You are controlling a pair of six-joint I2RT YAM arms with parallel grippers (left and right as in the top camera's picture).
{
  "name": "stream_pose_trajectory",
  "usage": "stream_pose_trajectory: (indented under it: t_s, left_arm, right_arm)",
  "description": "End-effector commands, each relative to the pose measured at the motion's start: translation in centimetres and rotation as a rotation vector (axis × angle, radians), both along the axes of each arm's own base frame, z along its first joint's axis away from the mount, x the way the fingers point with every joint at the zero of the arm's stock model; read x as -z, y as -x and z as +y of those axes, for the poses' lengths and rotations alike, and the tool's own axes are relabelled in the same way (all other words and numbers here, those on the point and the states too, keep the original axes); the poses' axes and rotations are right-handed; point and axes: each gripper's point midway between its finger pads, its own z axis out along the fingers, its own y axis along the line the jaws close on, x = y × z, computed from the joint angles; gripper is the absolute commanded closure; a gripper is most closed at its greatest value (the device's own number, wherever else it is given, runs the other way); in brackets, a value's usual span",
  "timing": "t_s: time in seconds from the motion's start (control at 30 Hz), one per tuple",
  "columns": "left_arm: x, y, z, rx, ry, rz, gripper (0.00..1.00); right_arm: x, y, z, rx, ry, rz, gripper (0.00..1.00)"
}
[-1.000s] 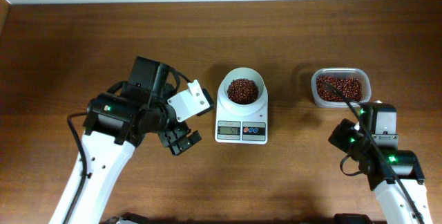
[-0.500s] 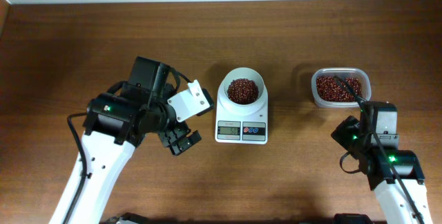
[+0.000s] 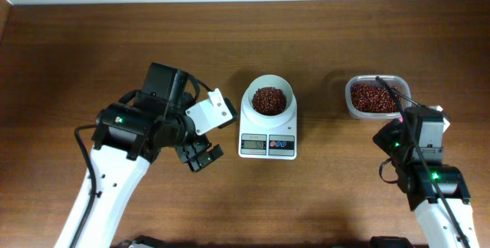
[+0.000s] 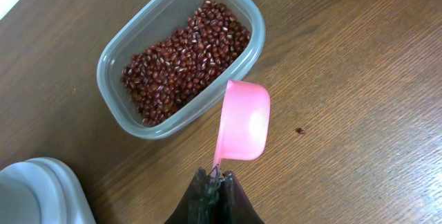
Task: Scoop and weigh 50g on scale
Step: 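Lift the empty scoop out and move the right gripper toward the front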
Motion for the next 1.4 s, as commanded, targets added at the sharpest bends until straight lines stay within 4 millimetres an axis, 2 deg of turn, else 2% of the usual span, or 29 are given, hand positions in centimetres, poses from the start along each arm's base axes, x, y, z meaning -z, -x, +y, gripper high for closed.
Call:
stream_pose_trajectory:
  t_s: [0.0, 0.23, 0.4, 0.63, 0.83, 0.93, 1.23, 1.3, 1.37]
  left_arm:
    - [-0.8, -0.1, 0.0, 0.009, 0.013, -0.024, 0.01]
    - [-0.8, -0.1, 0.0, 0.009, 0.013, -0.024, 0.01]
    - [-0.8, -0.1, 0.0, 0.009, 0.013, -0.024, 0.01]
    - [-0.8, -0.1, 0.0, 0.009, 0.013, -0.024, 0.01]
    - [-0.8, -0.1, 0.0, 0.009, 0.013, -0.024, 0.01]
    - [-0.8, -0.1, 0.0, 0.009, 0.013, -0.024, 0.01]
    - [-0.8, -0.1, 0.0, 0.009, 0.013, -0.024, 0.01]
    - [-0.8, -0.1, 0.0, 0.009, 0.013, -0.024, 0.01]
    - [-0.8, -0.1, 0.0, 0.009, 0.013, -0.024, 0.01]
  right_arm:
    - [0.2, 0.6, -0.7, 0.028, 0.038, 0.017, 0.96]
    - [1.2, 1.6, -0.6, 0.027, 0.038, 0.067, 0.96]
    - [5.4, 2.7, -0.4, 0.029, 0.02, 0.109, 0.96]
    - [7.3, 1.2, -0.5, 0.067, -0.002, -0.028, 0.96]
    - [10.4, 3.0, -0.5, 0.068, -0.003, 0.019, 0.96]
    - [10.9, 3.3, -0.5, 0.086, -0.016, 0.023, 0.96]
    - [10.7, 3.1, -0.5, 0.094, -0.021, 0.007, 0.95]
    - [10.7, 3.1, -0.5, 0.094, -0.021, 0.008, 0.82]
    - [10.9, 3.3, -0.5, 0.094, -0.021, 0.015, 0.76]
